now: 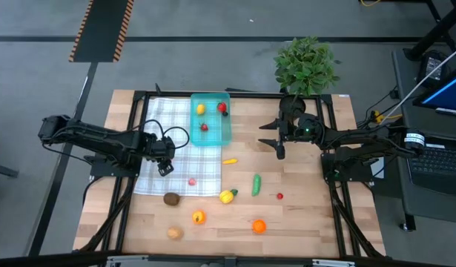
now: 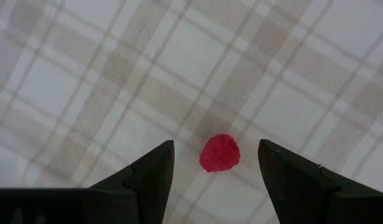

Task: Pick and placing Produce into tupperware
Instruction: Put the red raspberry into the blue bin

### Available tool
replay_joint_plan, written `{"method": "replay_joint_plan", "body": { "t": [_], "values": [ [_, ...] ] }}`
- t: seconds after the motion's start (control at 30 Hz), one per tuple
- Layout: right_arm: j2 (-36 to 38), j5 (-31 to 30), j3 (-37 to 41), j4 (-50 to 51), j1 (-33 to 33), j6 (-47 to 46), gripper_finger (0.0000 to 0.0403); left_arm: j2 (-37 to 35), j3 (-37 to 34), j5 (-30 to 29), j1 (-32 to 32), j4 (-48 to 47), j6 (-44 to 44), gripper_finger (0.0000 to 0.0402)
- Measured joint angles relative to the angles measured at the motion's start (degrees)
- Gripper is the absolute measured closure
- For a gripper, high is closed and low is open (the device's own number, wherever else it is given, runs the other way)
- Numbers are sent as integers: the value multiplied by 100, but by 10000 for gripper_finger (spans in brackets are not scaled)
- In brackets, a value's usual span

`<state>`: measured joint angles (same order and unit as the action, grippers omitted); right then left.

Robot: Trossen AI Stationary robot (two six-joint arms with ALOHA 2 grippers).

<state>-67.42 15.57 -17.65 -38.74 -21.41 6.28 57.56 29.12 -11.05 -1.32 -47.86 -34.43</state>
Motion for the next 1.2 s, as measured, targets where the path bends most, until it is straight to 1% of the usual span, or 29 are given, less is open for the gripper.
{"method": "replay_joint_plan", "body": {
  "t": [0.2,0.3,0.47,0.6,0.8,0.97,1.1,1.2],
  "values": [
    [0,0,1,1,-1,0,153,26,0,34,0,-5,-296,178],
    [0,0,2,2,0,0,153,26,0,225,0,1,-272,178],
    [0,0,1,2,-2,0,153,73,0,219,0,-1,-256,178],
    [0,0,2,2,-2,0,153,259,-2,187,0,-1,-249,178],
    [0,2,0,-2,-2,-7,153,720,-2,153,0,15,-99,178],
    [0,2,0,-7,-2,-9,153,996,-2,151,0,256,-27,178],
    [0,2,0,-4,-1,-15,153,1143,-2,150,0,336,46,179],
    [0,2,0,-2,-2,-17,153,1182,-2,151,0,352,50,187]
  ]
}}
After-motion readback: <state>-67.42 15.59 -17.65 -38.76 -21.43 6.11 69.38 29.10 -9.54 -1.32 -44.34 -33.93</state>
